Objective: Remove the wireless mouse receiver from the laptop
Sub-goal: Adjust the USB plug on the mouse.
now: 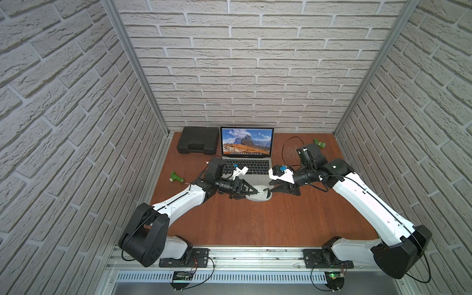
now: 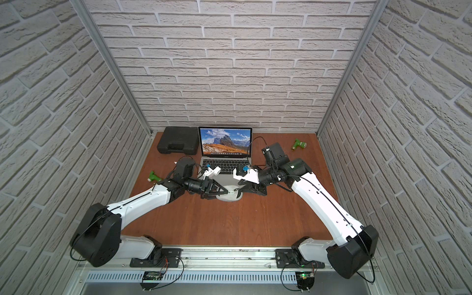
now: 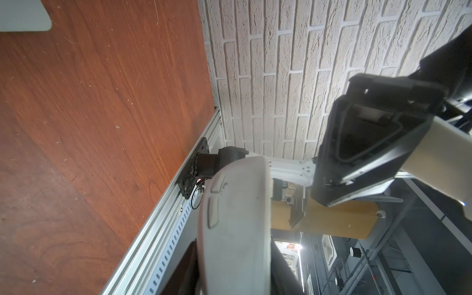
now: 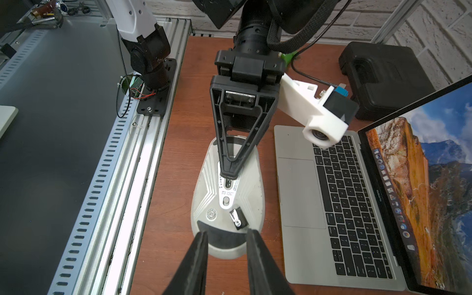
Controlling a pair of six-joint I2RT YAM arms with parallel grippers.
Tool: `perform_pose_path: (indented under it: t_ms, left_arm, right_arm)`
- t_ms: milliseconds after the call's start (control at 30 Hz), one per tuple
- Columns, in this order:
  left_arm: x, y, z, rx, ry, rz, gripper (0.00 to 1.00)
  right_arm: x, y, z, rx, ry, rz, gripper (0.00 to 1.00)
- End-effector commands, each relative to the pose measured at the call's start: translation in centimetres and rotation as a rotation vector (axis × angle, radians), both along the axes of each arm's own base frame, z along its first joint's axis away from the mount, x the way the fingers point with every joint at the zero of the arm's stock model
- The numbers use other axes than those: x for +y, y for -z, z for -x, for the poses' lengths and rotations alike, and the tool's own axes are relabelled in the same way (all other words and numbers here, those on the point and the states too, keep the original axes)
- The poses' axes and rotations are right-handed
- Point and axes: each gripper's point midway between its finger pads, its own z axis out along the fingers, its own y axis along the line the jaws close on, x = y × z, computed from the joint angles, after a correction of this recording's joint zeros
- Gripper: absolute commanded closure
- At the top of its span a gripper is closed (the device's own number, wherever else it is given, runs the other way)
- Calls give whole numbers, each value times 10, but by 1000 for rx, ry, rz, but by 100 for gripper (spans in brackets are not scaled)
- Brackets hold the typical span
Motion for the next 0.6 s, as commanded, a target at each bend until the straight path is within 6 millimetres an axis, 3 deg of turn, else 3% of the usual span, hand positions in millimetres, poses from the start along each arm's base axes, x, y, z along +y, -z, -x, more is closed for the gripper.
perform_pose_path:
  t_ms: [0, 367, 500, 567]
  left_arm:
    - [-1, -12, -1, -52, 33, 36, 100]
    - [-1, -17, -2, -66, 27, 34, 100]
    - [0, -21, -1, -77, 26, 40, 100]
    - [0, -22, 0, -80, 26, 41, 100]
  right_arm:
    - [11, -7, 5, -73, -113, -11, 70]
    - [19, 7, -3, -56, -152, 40, 74]
    - [18, 11, -3, -39, -159, 58, 72]
    - [18, 12, -4, -42, -161, 62, 65]
